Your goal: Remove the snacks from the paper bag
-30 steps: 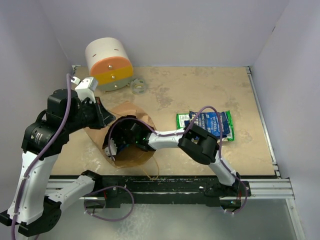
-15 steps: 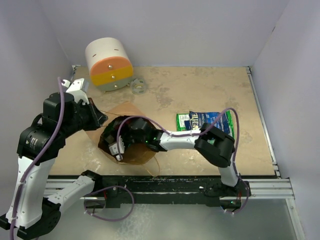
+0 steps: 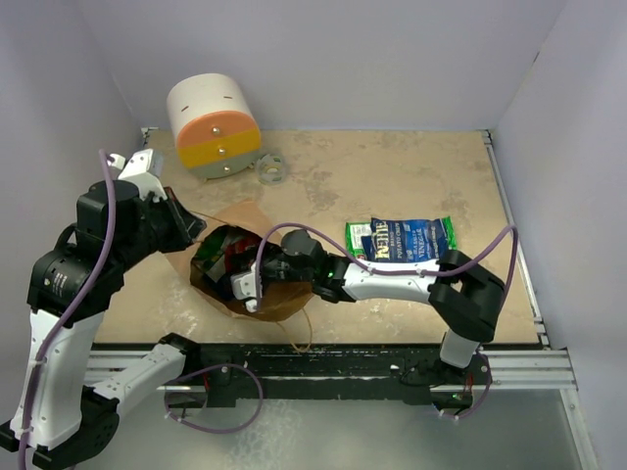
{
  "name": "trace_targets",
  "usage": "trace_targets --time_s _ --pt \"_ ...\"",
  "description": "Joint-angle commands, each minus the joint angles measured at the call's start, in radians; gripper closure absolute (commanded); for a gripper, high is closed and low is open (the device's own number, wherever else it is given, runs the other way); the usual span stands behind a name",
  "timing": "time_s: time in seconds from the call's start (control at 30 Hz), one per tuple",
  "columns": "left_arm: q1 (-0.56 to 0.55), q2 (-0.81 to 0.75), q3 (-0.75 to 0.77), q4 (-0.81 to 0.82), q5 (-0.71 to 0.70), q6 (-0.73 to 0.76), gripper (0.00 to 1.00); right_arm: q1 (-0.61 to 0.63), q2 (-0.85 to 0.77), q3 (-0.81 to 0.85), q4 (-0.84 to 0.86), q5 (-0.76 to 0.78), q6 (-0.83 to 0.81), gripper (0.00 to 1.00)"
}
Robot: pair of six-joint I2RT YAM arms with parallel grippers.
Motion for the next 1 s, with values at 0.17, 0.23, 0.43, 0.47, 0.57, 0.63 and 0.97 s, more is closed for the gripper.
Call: trace_targets --time_s 0.17,0.23,0.43,0.47,0.57,0.63,0.97 --pt "0.0 0.002 0.054 0.053 0.078 0.064 1.0 0.006 -0.011 -0.016 -0.206 0.06 -0.16 0.59" --pt "0.0 -0.001 0.053 0.051 0.089 0.085 1.0 0.006 0.001 -0.003 -0.26 0.062 -0.178 0.55" --pt "0.001 0.003 0.051 0.057 0.13 0.139 1.0 0.009 0.032 0.035 -0.379 0.023 -0.188 0.51" --pt "0.001 0.006 0.052 0.06 0.138 0.149 1.0 0.01 0.037 0.044 -0.399 0.012 -0.19 0.51" --pt "0.0 0.009 0.05 0.065 0.156 0.169 1.0 0.014 0.06 0.059 -0.407 0.023 -0.184 0.5" --pt "0.001 0.008 0.048 0.067 0.161 0.177 1.0 0.013 0.076 0.058 -0.377 0.044 -0.172 0.5" --pt "0.0 -0.006 0.033 0.048 0.175 0.178 1.0 0.023 0.188 0.081 -0.116 0.256 -0.121 0.5"
